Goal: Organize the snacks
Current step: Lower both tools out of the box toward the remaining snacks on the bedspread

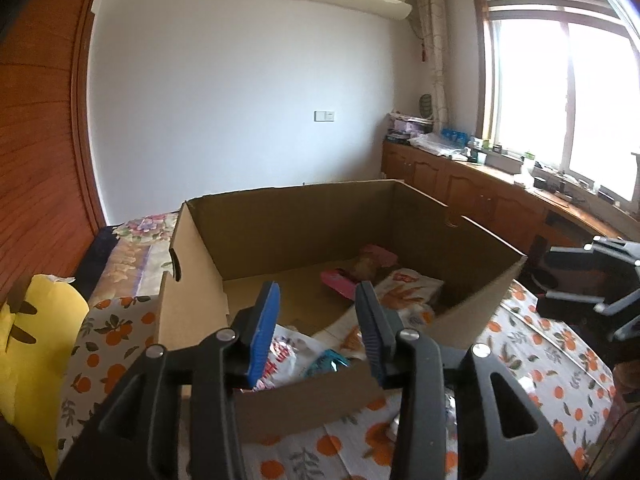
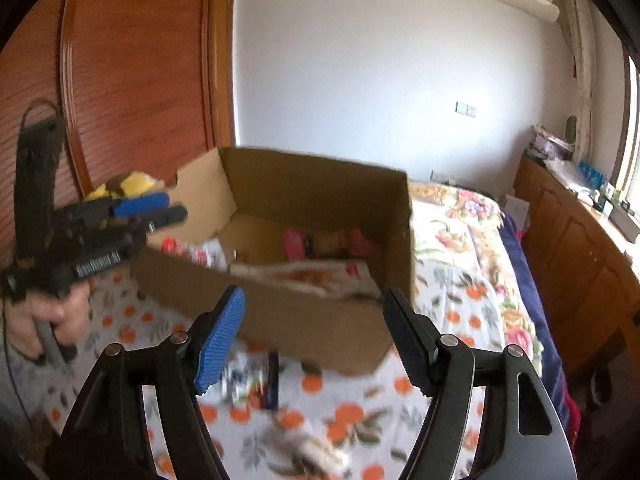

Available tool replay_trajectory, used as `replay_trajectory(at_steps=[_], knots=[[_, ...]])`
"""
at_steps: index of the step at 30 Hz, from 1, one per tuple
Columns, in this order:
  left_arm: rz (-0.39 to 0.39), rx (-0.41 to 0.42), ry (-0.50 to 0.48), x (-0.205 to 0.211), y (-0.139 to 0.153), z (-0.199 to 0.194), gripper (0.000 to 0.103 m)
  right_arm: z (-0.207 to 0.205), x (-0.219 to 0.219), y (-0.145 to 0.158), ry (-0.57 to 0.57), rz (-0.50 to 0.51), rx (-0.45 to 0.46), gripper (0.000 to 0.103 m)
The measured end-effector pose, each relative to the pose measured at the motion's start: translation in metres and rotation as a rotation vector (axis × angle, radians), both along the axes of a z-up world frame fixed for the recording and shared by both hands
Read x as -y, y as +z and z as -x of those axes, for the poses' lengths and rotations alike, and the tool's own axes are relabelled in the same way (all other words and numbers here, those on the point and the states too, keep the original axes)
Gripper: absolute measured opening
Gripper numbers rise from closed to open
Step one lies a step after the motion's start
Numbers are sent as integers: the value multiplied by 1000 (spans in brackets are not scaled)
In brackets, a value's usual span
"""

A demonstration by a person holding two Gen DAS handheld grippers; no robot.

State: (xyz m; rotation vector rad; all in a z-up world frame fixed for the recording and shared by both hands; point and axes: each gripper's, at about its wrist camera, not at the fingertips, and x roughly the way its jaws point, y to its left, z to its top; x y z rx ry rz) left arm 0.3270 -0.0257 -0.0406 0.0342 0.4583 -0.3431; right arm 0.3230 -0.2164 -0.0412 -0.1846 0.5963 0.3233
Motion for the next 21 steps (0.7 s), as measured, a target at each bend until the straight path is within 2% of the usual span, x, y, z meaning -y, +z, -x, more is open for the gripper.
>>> replay_trajectory(at_steps=[6, 10, 21], knots=[[-19, -19, -34, 10, -5, 24, 43, 24, 11, -25, -15, 24, -58, 73], [-85, 21, -19, 22, -9, 42, 44, 33, 13, -43, -17, 18, -96, 73], [-78, 6, -33, 28, -10, 61, 44, 38, 22, -72, 7, 8, -163, 73]])
